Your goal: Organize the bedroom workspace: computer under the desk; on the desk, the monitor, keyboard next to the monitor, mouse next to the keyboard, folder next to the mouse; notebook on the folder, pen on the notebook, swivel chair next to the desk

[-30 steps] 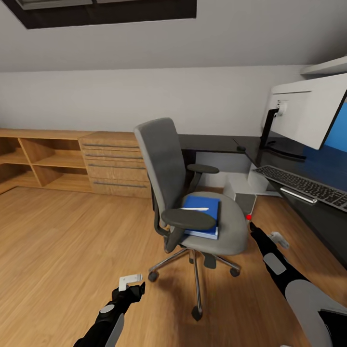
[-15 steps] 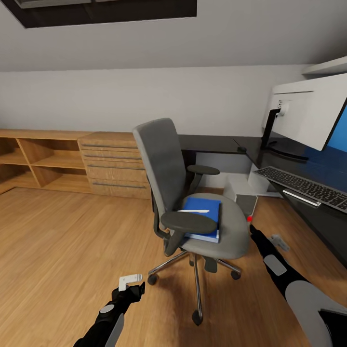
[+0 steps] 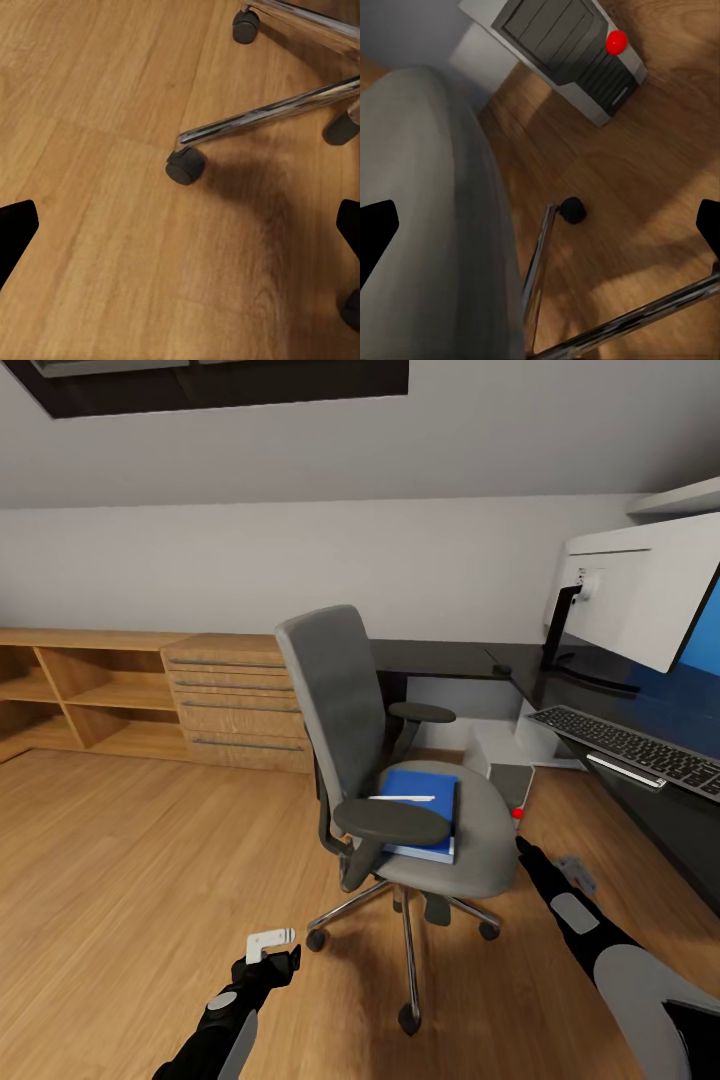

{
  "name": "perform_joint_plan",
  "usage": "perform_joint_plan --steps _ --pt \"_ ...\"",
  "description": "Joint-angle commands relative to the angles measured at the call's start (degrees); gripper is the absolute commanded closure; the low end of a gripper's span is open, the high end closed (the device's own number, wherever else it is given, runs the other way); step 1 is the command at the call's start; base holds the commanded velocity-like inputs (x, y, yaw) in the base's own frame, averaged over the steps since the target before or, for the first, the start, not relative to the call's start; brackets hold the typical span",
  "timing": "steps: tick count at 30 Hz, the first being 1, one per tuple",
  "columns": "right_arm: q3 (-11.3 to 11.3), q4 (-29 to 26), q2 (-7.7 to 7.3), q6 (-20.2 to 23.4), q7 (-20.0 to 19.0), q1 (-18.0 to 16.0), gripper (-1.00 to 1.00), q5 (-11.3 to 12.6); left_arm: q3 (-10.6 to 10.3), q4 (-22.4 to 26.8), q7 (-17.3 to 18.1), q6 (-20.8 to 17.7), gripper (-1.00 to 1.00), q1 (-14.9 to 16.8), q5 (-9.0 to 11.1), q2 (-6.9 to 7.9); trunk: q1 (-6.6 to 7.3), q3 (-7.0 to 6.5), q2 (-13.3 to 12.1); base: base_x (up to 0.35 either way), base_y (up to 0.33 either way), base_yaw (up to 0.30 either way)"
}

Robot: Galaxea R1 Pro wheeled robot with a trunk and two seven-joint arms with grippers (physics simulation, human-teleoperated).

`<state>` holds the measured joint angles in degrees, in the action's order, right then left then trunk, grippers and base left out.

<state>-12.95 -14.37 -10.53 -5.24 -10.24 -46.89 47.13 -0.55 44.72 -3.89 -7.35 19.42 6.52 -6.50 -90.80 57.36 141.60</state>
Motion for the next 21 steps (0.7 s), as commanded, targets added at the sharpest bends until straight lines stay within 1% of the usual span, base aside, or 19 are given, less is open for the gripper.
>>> perform_joint_plan --steps 1,4,8,10,21 --pt "-0.03 0.13 -0.01 -0.12 -0.39 -0.05 -1.00 0.60 -0.06 0.12 -0.27 -0.31 -1.00 0.01 0.60 0.00 0.01 0.05 0.02 0.000 0.000 0.000" --pt "-0.10 0.18 -0.01 -0.07 -0.39 -0.05 -1.00 0.60 -0.07 0.15 -0.33 -0.30 -1.00 0.01 0.60 0.00 0.01 0.05 0.02 0.000 0.000 0.000" --pt "-0.14 0.24 -0.01 -0.04 -0.39 -0.05 -1.00 0.60 -0.07 0.19 -0.54 -0.30 -1.00 0.01 0.60 0.00 -0.87 0.77 1.63 0.000 0.000 0.000" --pt "-0.14 0.28 0.03 -0.03 -0.39 -0.05 -1.00 0.60 -0.07 0.19 -0.55 -0.30 -1.00 0.01 0.60 0.00 -0.92 1.21 1.67 0.000 0.000 0.000" --pt "-0.01 0.22 0.08 -0.03 -0.41 -0.05 -1.00 0.58 -0.07 0.19 -0.34 -0.30 -1.00 0.01 0.60 0.00 -0.92 1.21 1.67 0.000 0.000 0.000"
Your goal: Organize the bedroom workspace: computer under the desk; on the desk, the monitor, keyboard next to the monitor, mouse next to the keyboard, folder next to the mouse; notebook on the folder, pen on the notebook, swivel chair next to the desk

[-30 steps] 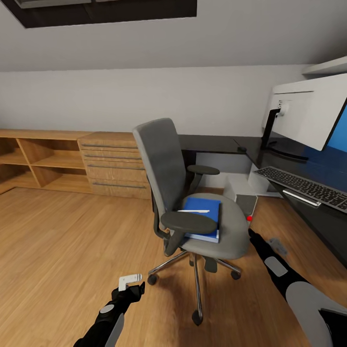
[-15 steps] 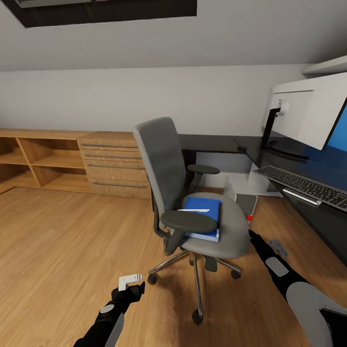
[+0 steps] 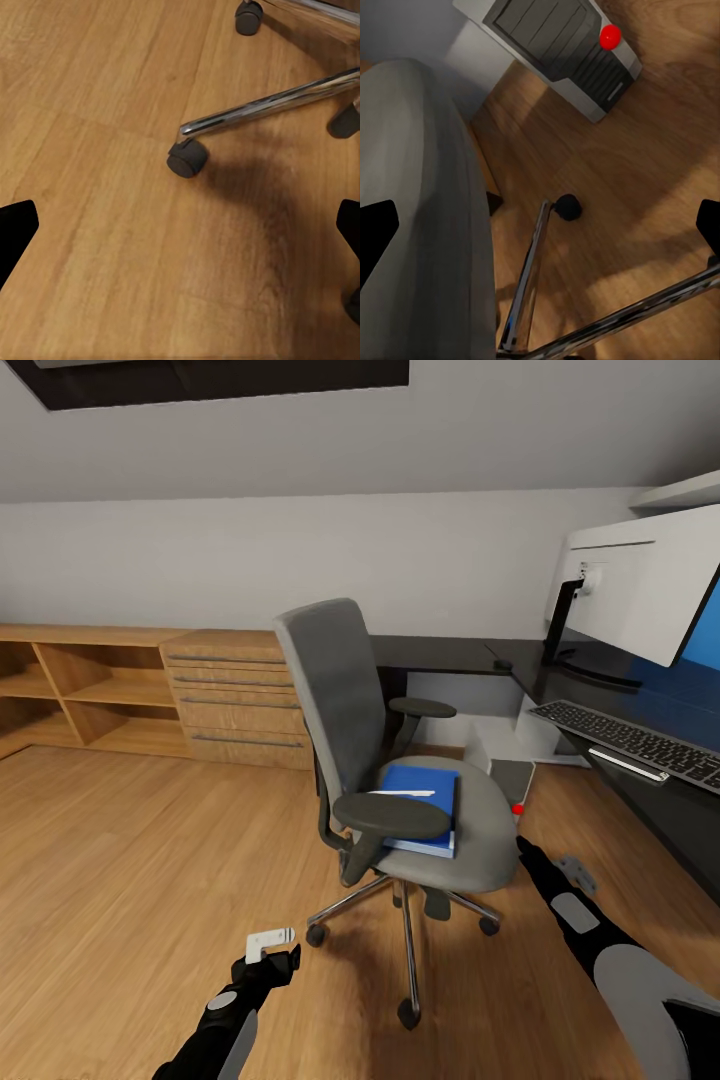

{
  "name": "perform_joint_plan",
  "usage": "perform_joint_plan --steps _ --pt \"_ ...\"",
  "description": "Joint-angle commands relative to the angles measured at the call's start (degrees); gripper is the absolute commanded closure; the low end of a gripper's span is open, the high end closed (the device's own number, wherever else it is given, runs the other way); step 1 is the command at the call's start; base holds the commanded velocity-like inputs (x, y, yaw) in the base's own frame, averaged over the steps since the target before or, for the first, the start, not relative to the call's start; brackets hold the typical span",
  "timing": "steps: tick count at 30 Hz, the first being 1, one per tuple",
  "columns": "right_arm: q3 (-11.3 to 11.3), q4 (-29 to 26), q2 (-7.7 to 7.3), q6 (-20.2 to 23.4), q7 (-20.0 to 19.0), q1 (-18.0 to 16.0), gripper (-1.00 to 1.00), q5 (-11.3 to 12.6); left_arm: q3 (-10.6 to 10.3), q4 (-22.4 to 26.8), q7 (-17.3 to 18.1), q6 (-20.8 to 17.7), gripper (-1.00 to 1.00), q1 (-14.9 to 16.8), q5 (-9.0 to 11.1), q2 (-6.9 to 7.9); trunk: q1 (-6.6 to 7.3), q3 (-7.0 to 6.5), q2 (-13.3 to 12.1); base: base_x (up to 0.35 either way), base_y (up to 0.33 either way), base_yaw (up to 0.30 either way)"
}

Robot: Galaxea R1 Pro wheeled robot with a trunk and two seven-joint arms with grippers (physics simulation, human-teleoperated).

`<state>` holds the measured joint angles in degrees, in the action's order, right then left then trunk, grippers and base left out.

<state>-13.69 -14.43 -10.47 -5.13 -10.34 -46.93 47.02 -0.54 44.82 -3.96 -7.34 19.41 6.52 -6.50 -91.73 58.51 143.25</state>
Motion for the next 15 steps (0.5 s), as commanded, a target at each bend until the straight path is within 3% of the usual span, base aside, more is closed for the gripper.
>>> perform_joint_plan --steps 1,15 --pt "0.78 0.29 0.03 -0.15 -0.33 0.00 -1.00 0.66 -0.07 0.10 -0.26 -0.30 -1.00 0.02 0.60 -0.01 0.00 0.06 0.01 0.000 0.000 0.000" --pt "0.84 -0.20 0.26 -1.00 -0.47 0.00 -1.00 0.53 -0.07 0.10 -0.26 -0.30 -1.00 0.02 0.60 -0.01 0.00 0.06 0.01 0.000 0.000 0.000"
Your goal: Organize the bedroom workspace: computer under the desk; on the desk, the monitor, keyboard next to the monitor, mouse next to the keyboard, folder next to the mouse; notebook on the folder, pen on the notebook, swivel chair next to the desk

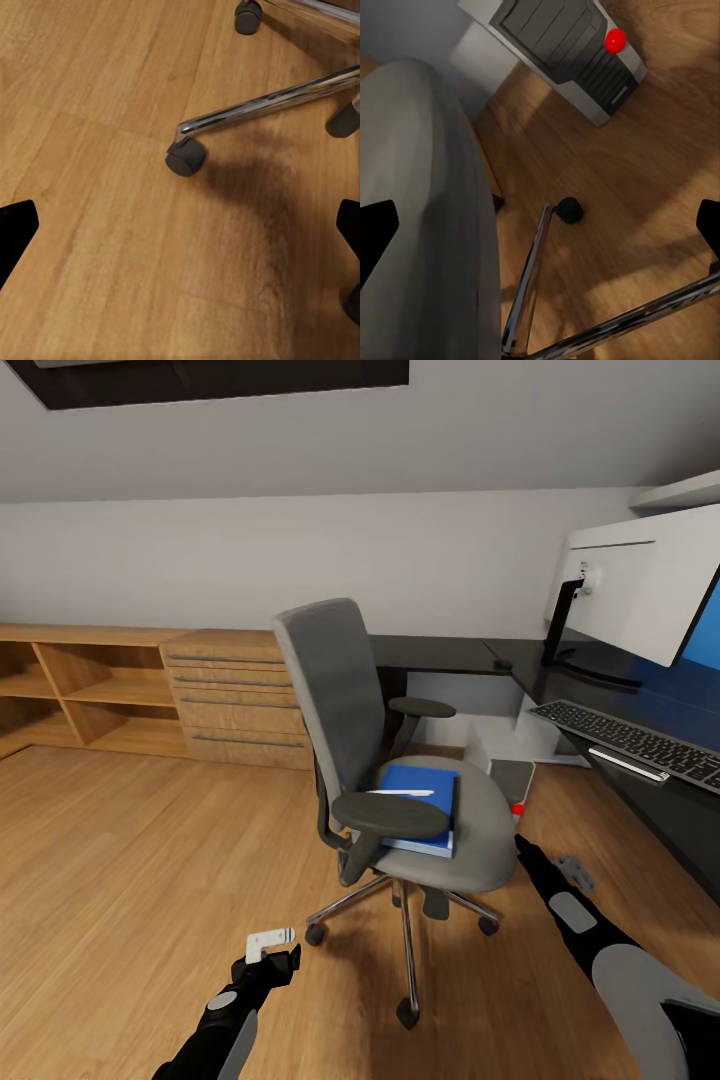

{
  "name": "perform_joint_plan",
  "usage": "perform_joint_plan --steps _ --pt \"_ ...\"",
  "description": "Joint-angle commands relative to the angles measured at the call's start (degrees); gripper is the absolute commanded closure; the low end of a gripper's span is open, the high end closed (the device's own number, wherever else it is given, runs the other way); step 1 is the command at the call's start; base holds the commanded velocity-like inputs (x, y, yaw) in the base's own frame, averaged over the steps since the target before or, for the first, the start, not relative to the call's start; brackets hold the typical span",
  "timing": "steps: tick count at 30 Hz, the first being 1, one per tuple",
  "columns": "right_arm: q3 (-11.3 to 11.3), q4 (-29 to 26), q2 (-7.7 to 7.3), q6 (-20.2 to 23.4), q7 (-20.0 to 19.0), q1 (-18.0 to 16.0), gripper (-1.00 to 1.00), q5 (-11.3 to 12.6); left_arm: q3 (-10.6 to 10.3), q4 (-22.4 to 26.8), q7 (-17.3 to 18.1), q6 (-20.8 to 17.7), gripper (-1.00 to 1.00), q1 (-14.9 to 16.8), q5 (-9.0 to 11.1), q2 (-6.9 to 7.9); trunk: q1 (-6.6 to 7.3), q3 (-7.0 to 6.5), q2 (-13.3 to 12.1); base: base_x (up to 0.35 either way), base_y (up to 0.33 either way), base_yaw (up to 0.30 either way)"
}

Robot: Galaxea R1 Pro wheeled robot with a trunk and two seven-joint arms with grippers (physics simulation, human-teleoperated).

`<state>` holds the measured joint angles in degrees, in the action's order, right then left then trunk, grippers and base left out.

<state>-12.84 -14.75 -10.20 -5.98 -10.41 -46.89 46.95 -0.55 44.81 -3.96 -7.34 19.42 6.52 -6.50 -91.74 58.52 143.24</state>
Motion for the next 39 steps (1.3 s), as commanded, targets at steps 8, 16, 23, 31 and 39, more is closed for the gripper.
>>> perform_joint_plan --steps 8,16,23,31,39 --pt "-0.08 0.10 0.01 -0.17 -0.34 -0.05 -1.00 0.60 -0.06 0.10 -0.26 -0.31 -1.00 0.01 0.60 0.00 0.01 0.06 0.02 0.000 0.000 0.000" --pt "-0.16 0.09 0.01 -0.17 -0.37 -0.05 -1.00 0.60 -0.06 0.10 -0.26 -0.31 -1.00 0.01 0.60 0.00 0.01 0.10 0.02 0.000 0.000 0.000" --pt "-0.17 0.07 0.01 -0.17 -0.39 -0.05 -1.00 0.61 -0.06 0.10 -0.26 -0.31 -1.00 0.01 0.60 0.00 0.01 0.10 0.02 0.000 0.000 0.000" --pt "-0.13 0.07 0.01 -0.17 -0.41 -0.05 -1.00 0.62 -0.06 0.10 -0.26 -0.31 -1.00 0.01 0.60 0.00 0.01 0.10 0.02 0.000 0.000 0.000" --pt "-0.10 0.07 0.00 -0.17 -0.47 -0.05 -1.00 0.61 -0.06 0.10 -0.26 -0.31 -1.00 0.01 0.60 0.00 0.01 0.10 0.02 0.000 0.000 0.000"
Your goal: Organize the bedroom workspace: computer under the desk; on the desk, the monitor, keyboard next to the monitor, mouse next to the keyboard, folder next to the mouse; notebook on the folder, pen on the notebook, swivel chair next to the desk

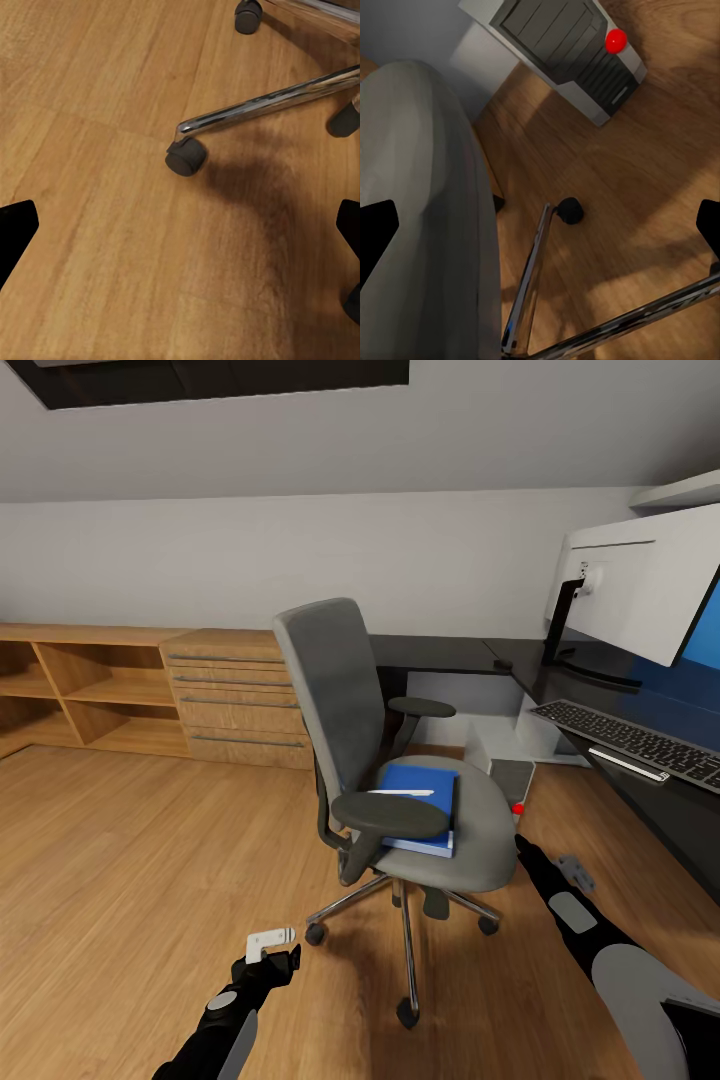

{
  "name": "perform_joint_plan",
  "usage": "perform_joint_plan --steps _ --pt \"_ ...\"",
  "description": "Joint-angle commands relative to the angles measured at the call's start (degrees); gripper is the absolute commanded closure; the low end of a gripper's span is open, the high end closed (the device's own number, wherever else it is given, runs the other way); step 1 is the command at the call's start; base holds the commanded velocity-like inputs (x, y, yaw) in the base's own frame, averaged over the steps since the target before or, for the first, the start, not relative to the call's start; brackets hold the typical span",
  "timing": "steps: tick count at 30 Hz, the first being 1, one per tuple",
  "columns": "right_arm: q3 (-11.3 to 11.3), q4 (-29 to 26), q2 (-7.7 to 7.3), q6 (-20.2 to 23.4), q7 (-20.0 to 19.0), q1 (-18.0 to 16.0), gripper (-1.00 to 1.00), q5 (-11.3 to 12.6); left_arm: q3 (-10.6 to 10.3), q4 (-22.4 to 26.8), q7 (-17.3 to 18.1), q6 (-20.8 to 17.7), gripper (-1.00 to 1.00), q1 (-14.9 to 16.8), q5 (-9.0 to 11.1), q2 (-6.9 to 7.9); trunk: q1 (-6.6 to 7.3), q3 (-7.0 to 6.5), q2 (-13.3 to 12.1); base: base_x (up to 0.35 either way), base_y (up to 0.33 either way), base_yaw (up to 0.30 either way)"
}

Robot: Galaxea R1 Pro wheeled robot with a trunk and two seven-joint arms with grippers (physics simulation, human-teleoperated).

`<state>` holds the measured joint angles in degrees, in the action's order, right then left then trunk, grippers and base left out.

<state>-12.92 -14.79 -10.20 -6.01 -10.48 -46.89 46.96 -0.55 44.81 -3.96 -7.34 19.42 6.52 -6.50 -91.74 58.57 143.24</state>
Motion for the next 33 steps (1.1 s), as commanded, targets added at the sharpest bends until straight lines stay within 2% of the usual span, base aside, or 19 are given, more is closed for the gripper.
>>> perform_joint_plan --steps 1,21,33 --pt "-0.03 0.11 -0.01 -0.14 -0.39 -0.05 -1.00 0.62 -0.06 0.10 -0.26 -0.31 -1.00 0.01 0.60 0.00 0.01 0.05 0.02 0.000 0.000 0.000" --pt "-0.19 0.11 0.00 -0.06 -0.25 -0.05 -1.00 0.66 -0.06 0.10 -0.26 -0.31 -1.00 0.01 0.60 0.00 0.01 -0.18 0.02 0.000 0.000 0.009" --pt "-0.09 0.11 0.09 -0.05 -0.35 -0.05 -1.00 0.68 -0.06 0.10 -0.26 -0.31 -1.00 0.01 0.60 0.00 0.01 0.08 0.02 0.000 0.000 0.131"
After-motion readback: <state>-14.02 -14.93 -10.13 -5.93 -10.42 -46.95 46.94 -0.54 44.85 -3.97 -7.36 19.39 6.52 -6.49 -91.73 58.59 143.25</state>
